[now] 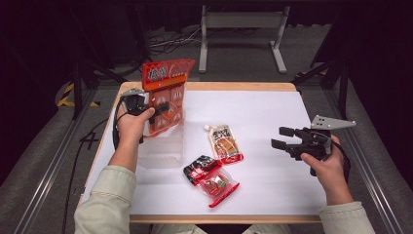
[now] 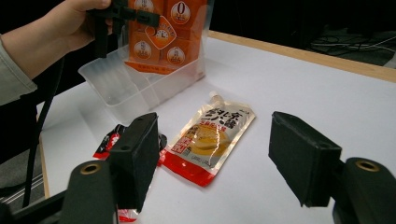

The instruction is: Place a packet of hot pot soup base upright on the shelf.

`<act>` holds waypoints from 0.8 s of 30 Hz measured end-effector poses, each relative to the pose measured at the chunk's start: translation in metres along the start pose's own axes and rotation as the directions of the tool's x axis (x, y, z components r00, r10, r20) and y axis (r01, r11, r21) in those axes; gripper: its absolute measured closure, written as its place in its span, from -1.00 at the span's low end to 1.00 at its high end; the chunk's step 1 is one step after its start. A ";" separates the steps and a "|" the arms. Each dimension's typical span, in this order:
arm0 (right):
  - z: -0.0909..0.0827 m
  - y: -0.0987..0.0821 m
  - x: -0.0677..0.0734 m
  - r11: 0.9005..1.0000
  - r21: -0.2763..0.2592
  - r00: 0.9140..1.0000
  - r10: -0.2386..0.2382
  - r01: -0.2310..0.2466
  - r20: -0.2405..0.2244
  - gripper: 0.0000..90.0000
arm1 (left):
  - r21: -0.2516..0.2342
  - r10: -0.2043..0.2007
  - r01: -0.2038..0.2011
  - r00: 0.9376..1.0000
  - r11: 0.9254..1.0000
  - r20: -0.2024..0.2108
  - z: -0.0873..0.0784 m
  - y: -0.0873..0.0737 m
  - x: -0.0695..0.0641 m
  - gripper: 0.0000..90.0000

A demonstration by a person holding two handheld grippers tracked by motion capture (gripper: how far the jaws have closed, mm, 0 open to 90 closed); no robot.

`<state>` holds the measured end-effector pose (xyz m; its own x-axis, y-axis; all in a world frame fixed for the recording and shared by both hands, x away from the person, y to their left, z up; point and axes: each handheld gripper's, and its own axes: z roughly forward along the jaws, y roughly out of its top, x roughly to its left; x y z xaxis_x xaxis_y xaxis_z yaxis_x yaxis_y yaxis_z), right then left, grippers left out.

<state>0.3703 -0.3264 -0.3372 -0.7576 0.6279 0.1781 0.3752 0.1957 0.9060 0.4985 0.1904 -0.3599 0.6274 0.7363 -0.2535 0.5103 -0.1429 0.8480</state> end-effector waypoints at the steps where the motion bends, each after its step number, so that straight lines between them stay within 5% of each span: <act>1: 0.000 0.000 0.000 1.000 0.002 1.000 0.000 0.000 -0.001 -0.23 | 0.024 0.022 -0.022 1.000 0.999 -0.013 -0.001 0.001 -0.002 0.54; 10: 0.001 0.000 0.001 1.000 0.004 1.000 -0.007 0.007 -0.009 -0.23 | 0.083 0.070 -0.070 0.998 0.994 0.002 -0.006 -0.003 0.002 0.56; 12: 0.001 0.000 0.002 1.000 0.004 1.000 -0.006 0.006 -0.009 -0.23 | 0.140 0.081 -0.079 0.997 0.987 -0.011 -0.005 -0.006 0.001 0.56; 24: 0.003 -0.001 0.002 1.000 0.012 1.000 -0.012 0.012 -0.017 -0.23 | 0.094 0.028 -0.028 1.000 0.995 0.006 -0.011 -0.023 0.012 0.56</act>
<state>0.3696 -0.3230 -0.3388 -0.7708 0.6129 0.1741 0.3726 0.2120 0.9035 0.4876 0.2095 -0.3773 0.6450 0.7279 -0.2325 0.5456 -0.2256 0.8071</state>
